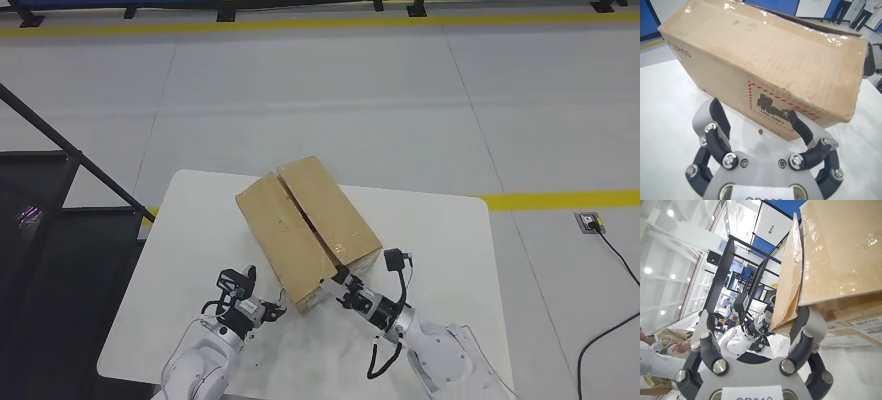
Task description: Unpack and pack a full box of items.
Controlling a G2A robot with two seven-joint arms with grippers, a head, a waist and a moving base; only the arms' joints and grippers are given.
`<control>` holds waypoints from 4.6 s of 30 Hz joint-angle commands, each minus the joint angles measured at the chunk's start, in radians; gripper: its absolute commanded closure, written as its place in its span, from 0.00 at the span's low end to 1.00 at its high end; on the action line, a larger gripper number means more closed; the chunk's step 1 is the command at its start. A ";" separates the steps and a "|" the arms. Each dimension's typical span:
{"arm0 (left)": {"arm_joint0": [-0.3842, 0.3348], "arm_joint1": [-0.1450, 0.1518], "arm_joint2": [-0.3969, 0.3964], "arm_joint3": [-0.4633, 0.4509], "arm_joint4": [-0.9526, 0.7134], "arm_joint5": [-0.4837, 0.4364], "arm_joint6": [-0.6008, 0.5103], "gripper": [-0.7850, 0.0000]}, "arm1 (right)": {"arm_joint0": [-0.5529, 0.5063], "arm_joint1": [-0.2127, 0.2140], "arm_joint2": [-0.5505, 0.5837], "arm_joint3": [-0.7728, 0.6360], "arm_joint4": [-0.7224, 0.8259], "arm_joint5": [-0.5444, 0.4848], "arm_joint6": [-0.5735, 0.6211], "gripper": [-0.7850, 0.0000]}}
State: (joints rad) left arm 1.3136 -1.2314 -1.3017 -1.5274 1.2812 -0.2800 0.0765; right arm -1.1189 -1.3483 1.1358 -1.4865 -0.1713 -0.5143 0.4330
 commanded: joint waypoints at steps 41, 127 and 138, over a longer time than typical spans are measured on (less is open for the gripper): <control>0.052 0.014 -0.115 -0.019 -0.029 0.028 0.036 0.00 | -0.032 -0.019 -0.091 -0.061 -0.358 0.106 -0.259 1.00; -0.211 -0.002 -0.091 0.239 -0.018 0.113 0.003 0.00 | -0.209 0.075 0.188 -0.137 -0.391 0.011 -0.304 1.00; -0.211 -0.005 -0.065 0.252 0.007 0.093 0.021 0.00 | -0.226 0.079 0.206 -0.146 -0.374 -0.006 -0.323 0.27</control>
State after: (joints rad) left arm 1.1015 -1.2362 -1.3666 -1.2743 1.2890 -0.1860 0.0948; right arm -1.3418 -1.2697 1.3395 -1.6299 -0.5460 -0.5194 0.1135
